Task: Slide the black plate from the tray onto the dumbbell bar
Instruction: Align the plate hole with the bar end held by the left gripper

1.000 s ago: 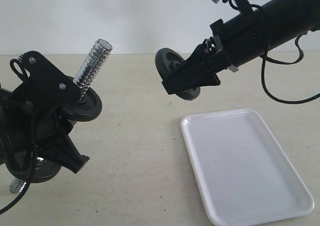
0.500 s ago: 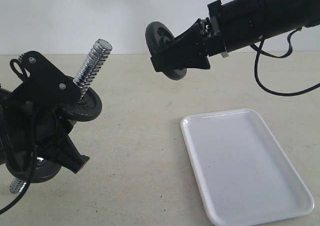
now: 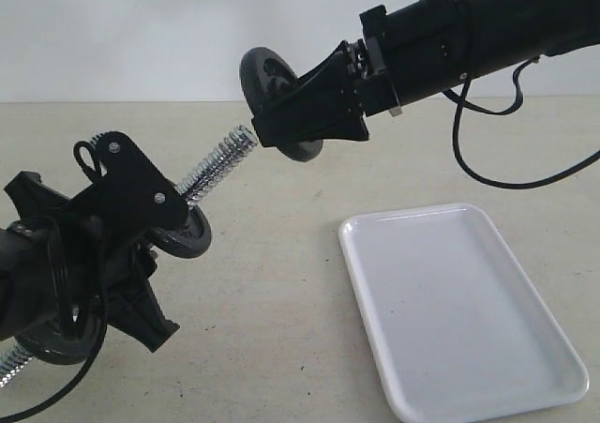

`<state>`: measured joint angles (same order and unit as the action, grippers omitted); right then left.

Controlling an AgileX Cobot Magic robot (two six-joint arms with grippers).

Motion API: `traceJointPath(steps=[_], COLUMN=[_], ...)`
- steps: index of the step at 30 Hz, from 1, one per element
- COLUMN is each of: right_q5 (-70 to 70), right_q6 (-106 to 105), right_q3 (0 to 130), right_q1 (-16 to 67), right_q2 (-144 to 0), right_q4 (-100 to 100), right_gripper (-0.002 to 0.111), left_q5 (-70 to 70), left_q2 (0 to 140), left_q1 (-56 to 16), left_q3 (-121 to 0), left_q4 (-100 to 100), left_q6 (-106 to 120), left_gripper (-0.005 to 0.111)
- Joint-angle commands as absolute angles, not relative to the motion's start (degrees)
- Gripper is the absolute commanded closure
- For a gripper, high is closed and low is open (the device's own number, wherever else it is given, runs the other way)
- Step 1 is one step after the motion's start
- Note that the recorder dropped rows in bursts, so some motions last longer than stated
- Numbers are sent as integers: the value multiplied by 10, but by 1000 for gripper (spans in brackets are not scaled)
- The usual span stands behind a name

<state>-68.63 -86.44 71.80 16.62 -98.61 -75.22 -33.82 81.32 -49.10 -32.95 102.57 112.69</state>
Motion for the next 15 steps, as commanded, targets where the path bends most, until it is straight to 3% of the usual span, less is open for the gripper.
traceJointPath(steps=[1,15], right_q5=[-700,-700], right_q6=[-869,-857], right_q3=[720,720], right_q1=[165,165], right_q2=[-972,-979], right_q4=[-786,-760], right_gripper=[108,108], left_q5=[-379,-376], left_q2=[798,798], left_q1=[-492,-492], left_q3=[-349,-349], left_q4=[999,999], left_q6=[1121,1121], left_gripper=[102,102])
